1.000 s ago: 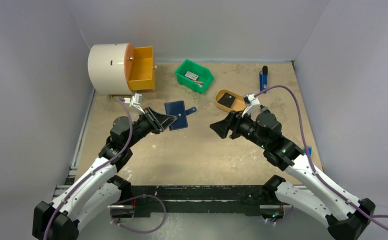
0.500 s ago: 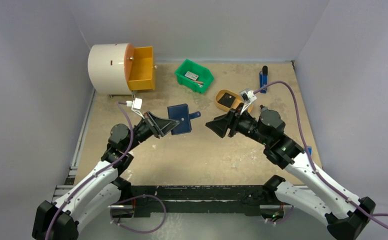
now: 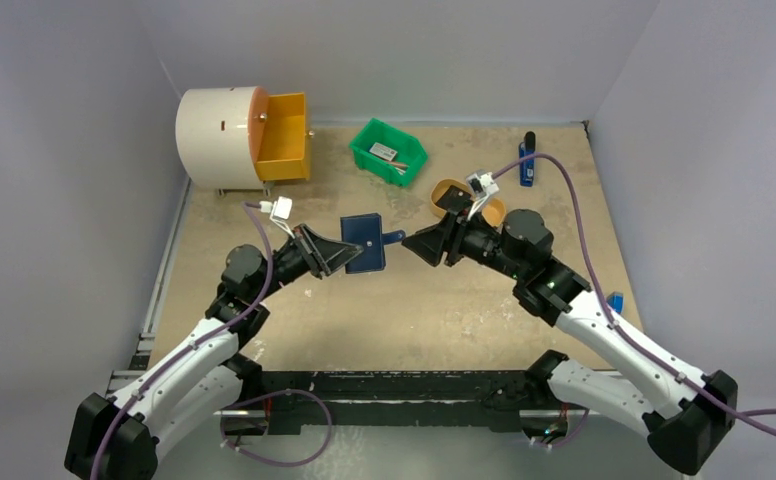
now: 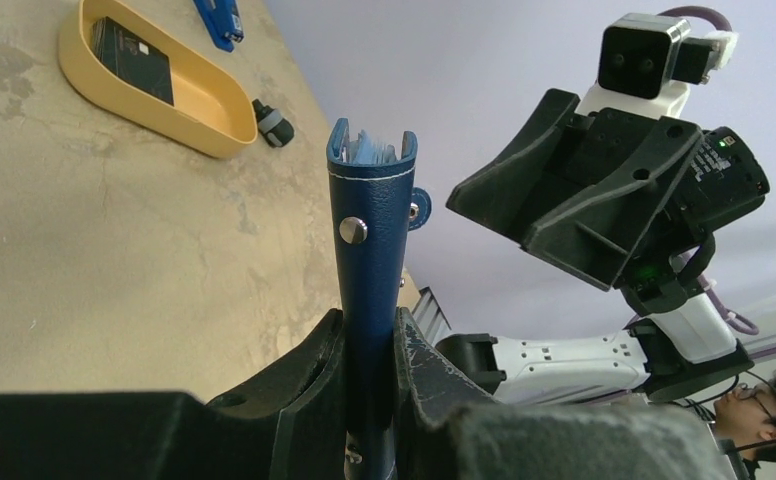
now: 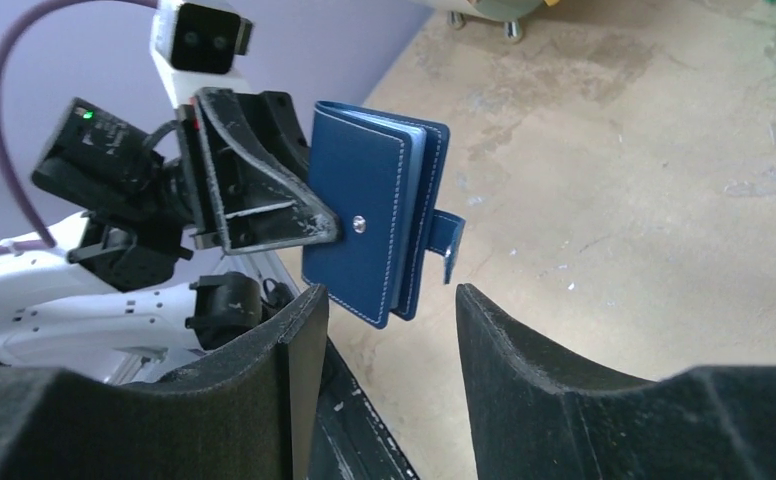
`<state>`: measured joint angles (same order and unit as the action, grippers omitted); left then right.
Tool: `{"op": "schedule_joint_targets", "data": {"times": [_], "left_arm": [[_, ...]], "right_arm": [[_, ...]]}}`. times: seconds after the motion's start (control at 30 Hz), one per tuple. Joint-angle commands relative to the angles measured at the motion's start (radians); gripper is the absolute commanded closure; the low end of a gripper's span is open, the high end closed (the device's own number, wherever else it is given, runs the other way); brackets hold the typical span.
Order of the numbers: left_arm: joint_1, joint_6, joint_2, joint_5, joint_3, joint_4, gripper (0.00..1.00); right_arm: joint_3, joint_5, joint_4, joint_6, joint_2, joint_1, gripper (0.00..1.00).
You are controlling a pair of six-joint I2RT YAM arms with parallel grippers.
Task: Put the credit cards into the card holder
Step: Close the card holder at the center of the board.
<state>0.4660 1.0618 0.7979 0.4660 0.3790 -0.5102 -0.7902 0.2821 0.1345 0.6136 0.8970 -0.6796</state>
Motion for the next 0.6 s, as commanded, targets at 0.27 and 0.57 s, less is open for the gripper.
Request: {"op": "schedule_joint_targets", "data": {"times": [0.27,0.57], "left_arm": [[0.002,-0.052,-0.005,0.017,0.065,-0.021,1.0],[0.002,-0.033,-0.013,0.026,0.069,-0.034,1.0]], "right_arm": [[-0.11,-0.004,0.005,-0.022,0.093,0.001,0.53],[-0.116,-0.025,-0.018,-0.029,0.118,0.001,0.6]]}}
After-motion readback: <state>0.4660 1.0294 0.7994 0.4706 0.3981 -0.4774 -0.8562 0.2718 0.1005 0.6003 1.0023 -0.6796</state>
